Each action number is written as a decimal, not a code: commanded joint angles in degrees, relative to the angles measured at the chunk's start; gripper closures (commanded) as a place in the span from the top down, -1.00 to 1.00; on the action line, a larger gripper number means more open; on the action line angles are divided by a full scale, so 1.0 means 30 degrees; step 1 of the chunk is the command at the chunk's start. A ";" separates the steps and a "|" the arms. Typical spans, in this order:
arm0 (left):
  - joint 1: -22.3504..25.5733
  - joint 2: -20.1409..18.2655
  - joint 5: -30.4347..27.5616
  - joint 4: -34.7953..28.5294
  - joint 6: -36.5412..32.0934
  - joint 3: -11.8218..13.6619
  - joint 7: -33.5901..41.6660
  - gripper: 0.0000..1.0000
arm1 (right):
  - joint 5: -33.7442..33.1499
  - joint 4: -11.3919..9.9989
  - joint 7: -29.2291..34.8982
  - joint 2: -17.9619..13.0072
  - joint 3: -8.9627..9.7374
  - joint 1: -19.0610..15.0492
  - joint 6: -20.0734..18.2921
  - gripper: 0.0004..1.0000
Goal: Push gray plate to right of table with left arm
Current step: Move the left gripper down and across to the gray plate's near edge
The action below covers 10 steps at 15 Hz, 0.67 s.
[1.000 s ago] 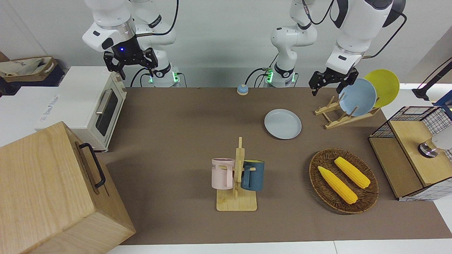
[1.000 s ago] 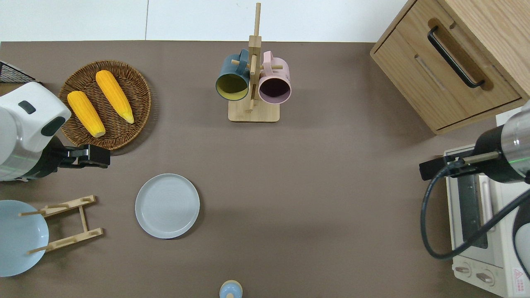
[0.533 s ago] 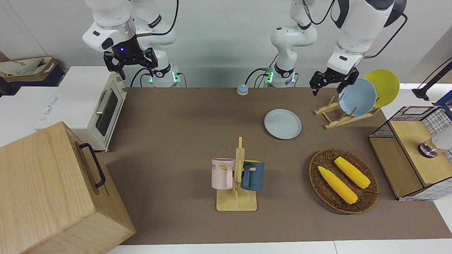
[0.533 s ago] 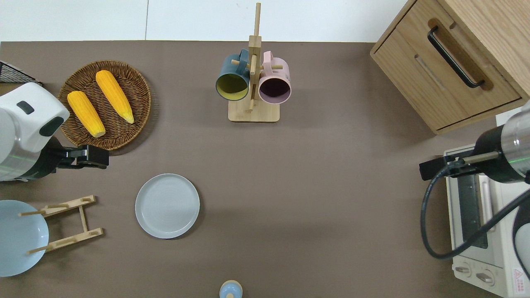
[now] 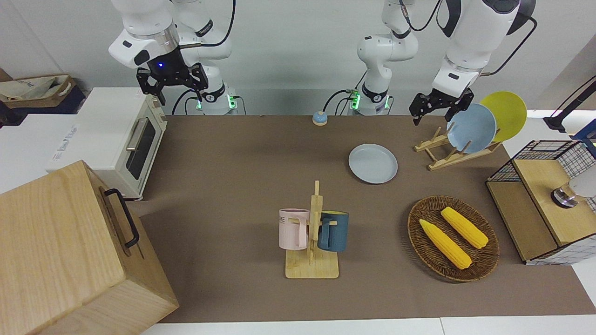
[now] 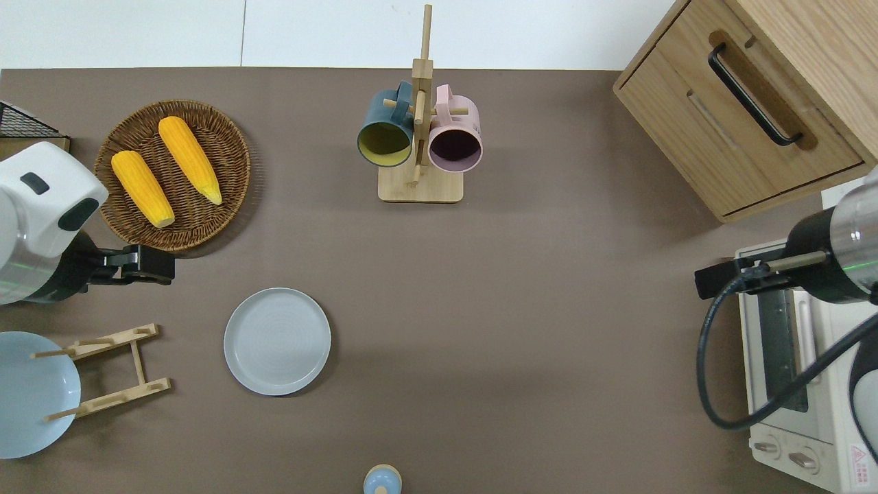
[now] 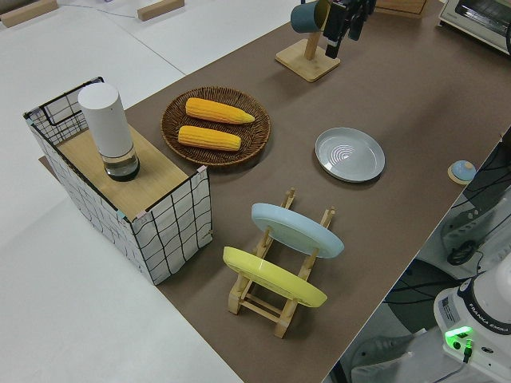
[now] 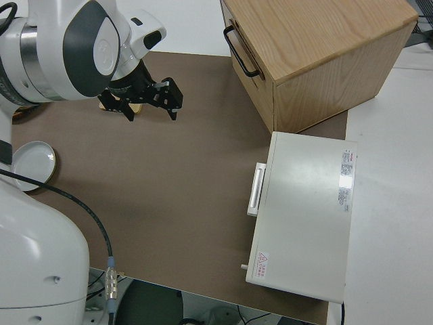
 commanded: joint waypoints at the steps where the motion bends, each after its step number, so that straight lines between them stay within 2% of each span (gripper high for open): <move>1: -0.0090 -0.3769 -0.0088 -0.5076 0.2302 0.0625 0.0318 1.00 | 0.0082 0.0166 0.0248 -0.0055 0.0321 -0.0376 -0.0296 0.97; 3: -0.0089 -0.5205 -0.0235 -0.7390 0.3618 0.0859 0.0522 1.00 | 0.0082 0.0166 0.0248 -0.0055 0.0320 -0.0376 -0.0296 0.97; 4: -0.0119 -0.5734 -0.0235 -0.8388 0.4321 0.1238 0.0814 1.00 | 0.0082 0.0166 0.0248 -0.0055 0.0292 -0.0376 -0.0296 0.97; 6: -0.0178 -0.6585 -0.0235 -1.0001 0.5116 0.1417 0.0993 1.00 | 0.0111 0.0166 0.0248 -0.0055 0.0292 -0.0376 -0.0296 0.97; 8: -0.0090 -0.6793 -0.0235 -1.1321 0.5964 0.1446 0.1052 1.00 | 0.0111 0.0166 0.0248 -0.0055 0.0291 -0.0376 -0.0296 0.97; 10: -0.0148 -0.6910 -0.0235 -1.3133 0.7922 0.1417 0.0993 1.00 | 0.0111 0.0166 0.0248 -0.0055 0.0321 -0.0376 -0.0296 0.97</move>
